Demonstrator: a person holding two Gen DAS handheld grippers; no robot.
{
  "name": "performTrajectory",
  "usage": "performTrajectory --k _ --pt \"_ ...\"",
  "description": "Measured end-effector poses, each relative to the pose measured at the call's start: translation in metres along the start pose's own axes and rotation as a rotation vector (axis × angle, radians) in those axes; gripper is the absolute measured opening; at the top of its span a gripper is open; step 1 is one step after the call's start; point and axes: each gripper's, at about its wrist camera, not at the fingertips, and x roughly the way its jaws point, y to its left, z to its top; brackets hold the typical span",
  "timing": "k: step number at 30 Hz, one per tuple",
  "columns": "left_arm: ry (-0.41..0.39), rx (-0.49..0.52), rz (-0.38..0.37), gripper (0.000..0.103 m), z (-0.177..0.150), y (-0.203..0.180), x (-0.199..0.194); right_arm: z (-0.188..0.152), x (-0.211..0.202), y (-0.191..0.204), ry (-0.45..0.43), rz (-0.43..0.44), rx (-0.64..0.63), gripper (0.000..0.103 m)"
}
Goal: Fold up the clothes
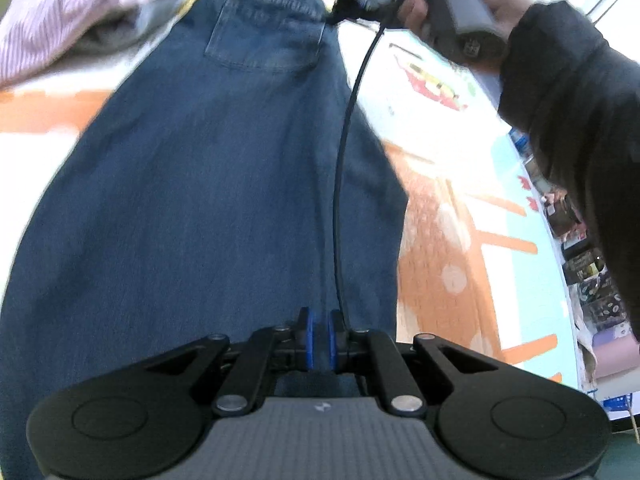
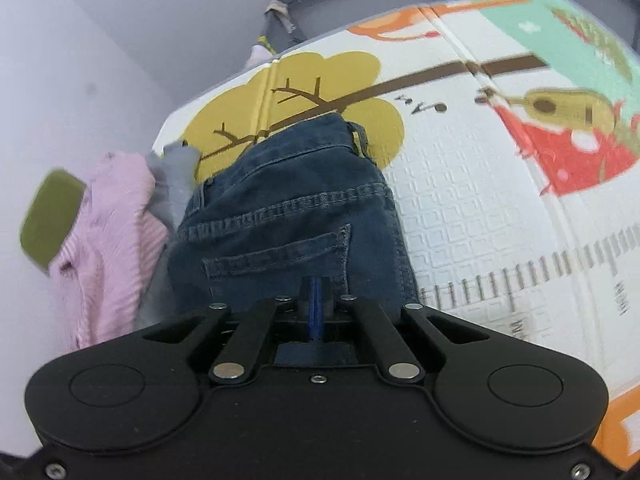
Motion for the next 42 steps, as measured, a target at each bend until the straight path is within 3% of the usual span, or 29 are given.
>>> performTrajectory --k 3,7,9,11,18,21,27,38,42 --pt "-0.019 0.001 0.040 0.008 0.004 -0.001 0.000 -0.007 0.010 -0.003 0.034 -0.045 -0.009 0.000" --pt "0.029 -0.026 0.078 0.008 0.012 0.011 0.030 -0.018 0.026 -0.013 0.046 -0.098 -0.017 0.000" --pt "0.069 -0.041 0.104 0.007 0.013 0.021 0.047 -0.020 0.034 -0.016 0.036 -0.188 -0.049 0.000" --pt "0.060 -0.045 0.093 0.007 0.012 0.024 0.049 -0.023 0.042 -0.019 0.025 -0.284 -0.084 0.001" --pt "0.064 -0.060 0.081 0.008 0.015 0.025 0.058 -0.014 0.024 -0.049 -0.022 -0.148 0.025 0.001" --pt "0.042 -0.074 0.071 0.008 0.001 0.021 0.039 -0.007 0.004 -0.044 -0.074 -0.072 0.025 0.001" --pt "-0.073 -0.064 0.116 0.010 0.007 0.020 0.008 -0.009 -0.025 -0.018 -0.067 0.036 -0.026 0.004" --pt "-0.083 -0.134 0.187 0.016 -0.003 0.071 -0.016 -0.117 -0.051 0.010 0.083 0.132 -0.136 0.005" --pt "-0.062 -0.149 0.210 0.016 -0.017 0.079 -0.016 -0.160 -0.056 0.014 0.114 0.119 -0.163 0.008"
